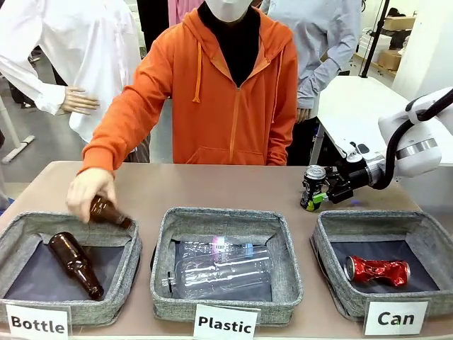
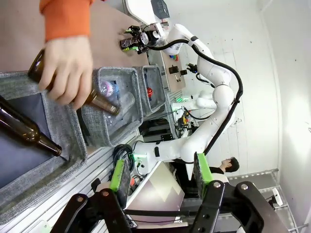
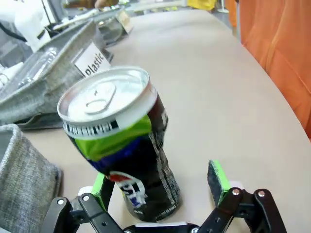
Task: Sort the can waste into the basket.
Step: Pick up the can waste from the table and place it in the right Fabric basket.
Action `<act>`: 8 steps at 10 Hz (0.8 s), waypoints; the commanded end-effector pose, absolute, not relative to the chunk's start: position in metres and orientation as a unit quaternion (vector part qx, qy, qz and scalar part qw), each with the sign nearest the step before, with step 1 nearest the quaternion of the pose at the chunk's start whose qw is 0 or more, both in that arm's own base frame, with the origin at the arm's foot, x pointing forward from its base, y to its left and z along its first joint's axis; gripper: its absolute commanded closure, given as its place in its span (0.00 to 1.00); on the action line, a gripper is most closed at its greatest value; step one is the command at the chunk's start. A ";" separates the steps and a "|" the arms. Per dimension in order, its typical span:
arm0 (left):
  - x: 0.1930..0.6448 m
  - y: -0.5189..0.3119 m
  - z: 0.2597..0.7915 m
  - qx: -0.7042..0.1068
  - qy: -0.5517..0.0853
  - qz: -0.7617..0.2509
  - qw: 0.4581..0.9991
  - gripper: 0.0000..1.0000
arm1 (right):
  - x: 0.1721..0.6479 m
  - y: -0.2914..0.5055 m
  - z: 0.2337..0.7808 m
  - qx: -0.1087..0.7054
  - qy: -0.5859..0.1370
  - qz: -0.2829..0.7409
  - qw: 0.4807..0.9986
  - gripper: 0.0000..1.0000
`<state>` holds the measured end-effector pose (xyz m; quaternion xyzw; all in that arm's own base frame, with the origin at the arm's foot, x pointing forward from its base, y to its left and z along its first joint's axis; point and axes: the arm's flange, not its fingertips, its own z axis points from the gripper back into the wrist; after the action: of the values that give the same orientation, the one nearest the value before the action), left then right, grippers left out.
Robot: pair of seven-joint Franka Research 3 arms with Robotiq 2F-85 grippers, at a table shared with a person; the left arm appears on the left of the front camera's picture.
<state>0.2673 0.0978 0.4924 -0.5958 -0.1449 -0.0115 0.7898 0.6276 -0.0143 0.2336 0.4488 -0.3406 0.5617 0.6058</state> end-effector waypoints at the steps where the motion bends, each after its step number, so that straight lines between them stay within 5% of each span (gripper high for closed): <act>1: 0.267 0.094 0.495 -0.599 -0.147 -0.004 0.787 0.30 | 0.637 -0.013 0.240 0.480 -0.328 0.557 0.593 0.00; 3: 0.260 0.113 0.511 -0.596 -0.179 0.003 0.783 0.30 | 0.637 -0.012 0.240 0.482 -0.330 0.553 0.593 0.00; 6: 0.224 0.164 0.573 -0.723 -0.233 0.003 0.650 0.30 | 0.637 -0.010 0.242 0.507 -0.328 0.554 0.574 0.00; 8: 0.215 0.180 0.580 -0.726 -0.242 0.010 0.643 0.30 | 0.638 -0.010 0.241 0.513 -0.327 0.547 0.574 0.00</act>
<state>0.2072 0.1797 0.5847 -0.7149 -0.2538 0.0031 0.6515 0.6275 -0.0084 0.2374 0.4998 -0.3336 0.5562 0.5741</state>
